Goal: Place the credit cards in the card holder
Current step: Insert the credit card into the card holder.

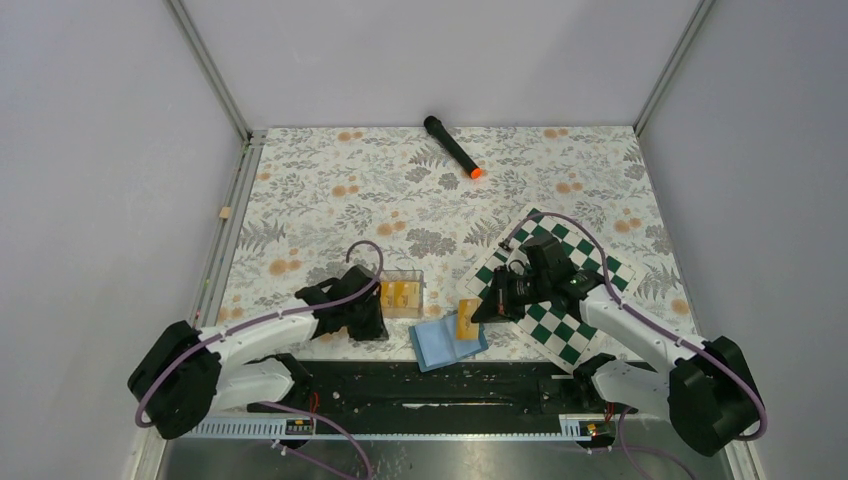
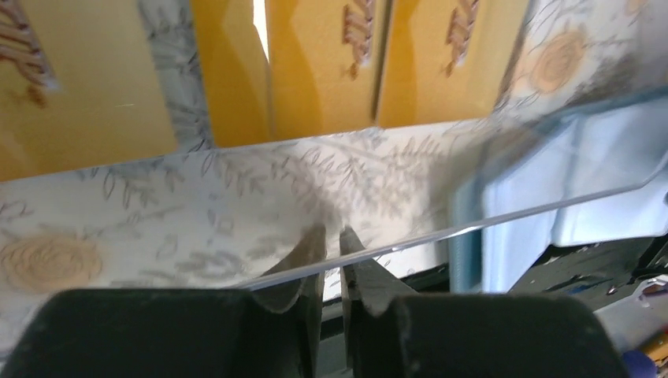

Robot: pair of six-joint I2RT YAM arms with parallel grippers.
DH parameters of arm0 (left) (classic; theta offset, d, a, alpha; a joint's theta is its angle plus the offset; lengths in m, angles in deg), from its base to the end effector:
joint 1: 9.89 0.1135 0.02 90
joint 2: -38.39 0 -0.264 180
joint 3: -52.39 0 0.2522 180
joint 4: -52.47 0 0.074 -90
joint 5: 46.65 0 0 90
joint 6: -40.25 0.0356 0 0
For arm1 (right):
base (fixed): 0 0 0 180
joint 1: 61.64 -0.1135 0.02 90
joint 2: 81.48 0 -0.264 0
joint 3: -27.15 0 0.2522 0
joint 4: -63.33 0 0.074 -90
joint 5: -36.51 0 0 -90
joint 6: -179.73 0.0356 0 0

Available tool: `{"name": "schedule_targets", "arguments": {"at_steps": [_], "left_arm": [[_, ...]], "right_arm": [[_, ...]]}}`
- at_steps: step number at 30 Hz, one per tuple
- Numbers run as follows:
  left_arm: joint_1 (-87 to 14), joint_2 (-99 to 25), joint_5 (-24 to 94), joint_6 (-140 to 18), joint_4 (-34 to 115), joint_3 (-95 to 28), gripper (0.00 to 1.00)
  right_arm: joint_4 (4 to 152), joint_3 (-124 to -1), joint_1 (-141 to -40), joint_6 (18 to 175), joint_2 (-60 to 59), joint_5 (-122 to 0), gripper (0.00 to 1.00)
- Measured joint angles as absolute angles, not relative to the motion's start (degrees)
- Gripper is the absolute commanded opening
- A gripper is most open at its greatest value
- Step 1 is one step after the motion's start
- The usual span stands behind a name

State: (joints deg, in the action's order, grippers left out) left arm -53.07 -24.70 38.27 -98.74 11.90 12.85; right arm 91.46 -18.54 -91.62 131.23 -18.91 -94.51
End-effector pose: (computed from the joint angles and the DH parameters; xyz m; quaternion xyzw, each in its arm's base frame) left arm 0.1287 -0.1251 0.1497 -0.0394 0.9729 -0.1911 0.1240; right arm 0.1711 0.1257 0.2033 -0.0465 0.8744 0.4721 0.1018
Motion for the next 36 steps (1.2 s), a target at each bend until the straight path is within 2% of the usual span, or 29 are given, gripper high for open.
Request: {"name": "schedule_targets", "arguments": {"at_steps": [6, 18, 24, 31, 36], "left_arm": [[-53.1, -31.5, 39.9, -99.3, 17.4, 9.6, 0.13], [-51.7, -47.1, 43.7, -97.3, 19.5, -3.7, 0.24], [-51.5, -45.4, 41.4, -96.8, 19.4, -3.2, 0.31], [-52.2, -35.8, 35.8, -100.7, 20.4, 6.5, 0.23], [-55.0, -34.1, 32.6, -103.7, 21.6, 9.8, 0.18]], "right_arm": [[89.7, -17.8, -91.6, 130.2, -15.6, -94.7, 0.0], [84.5, -17.6, -91.6, 128.8, -8.1, -95.2, 0.0], [82.2, -17.6, -92.0, 127.7, -4.0, -96.1, 0.0], [79.0, -17.6, -95.8, 127.3, 2.5, -96.0, 0.0], [76.6, -17.6, -97.2, 127.3, 3.9, -95.3, 0.0]]}}
